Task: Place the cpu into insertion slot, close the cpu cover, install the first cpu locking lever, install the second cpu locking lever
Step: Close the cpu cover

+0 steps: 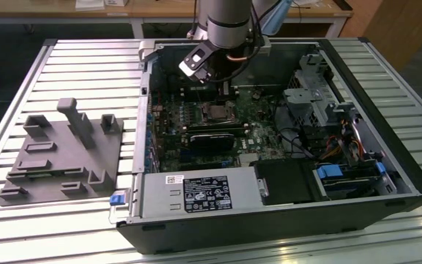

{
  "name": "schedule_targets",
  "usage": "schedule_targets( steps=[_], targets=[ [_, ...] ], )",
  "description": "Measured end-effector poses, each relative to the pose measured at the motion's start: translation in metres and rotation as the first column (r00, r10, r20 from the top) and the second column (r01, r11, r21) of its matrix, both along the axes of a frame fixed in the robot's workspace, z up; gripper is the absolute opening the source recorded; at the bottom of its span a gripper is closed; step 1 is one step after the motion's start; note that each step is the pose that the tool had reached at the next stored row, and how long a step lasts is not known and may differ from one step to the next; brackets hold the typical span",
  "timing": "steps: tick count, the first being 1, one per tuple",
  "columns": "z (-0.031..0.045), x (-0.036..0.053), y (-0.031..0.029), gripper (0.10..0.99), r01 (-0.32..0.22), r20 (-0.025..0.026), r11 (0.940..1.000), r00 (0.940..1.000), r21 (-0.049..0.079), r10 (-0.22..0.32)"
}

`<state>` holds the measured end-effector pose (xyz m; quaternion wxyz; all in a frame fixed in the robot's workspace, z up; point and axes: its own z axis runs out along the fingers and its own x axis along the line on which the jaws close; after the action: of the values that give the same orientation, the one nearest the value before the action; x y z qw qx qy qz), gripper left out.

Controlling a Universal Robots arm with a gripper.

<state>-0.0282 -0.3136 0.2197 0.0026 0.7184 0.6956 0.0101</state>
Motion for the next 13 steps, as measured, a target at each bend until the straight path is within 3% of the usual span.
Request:
schedule_targets(
  steps=[5, 13],
  targets=[
    [-0.0022, -0.0048, -0.0027, 0.106, -0.001, 0.003, 1.0, 1.0, 0.004, 0.001],
    [-0.0022, -0.0049, -0.0027, 0.106, -0.014, 0.0031, 0.9999, 0.9999, 0.004, 0.014]
  ],
)
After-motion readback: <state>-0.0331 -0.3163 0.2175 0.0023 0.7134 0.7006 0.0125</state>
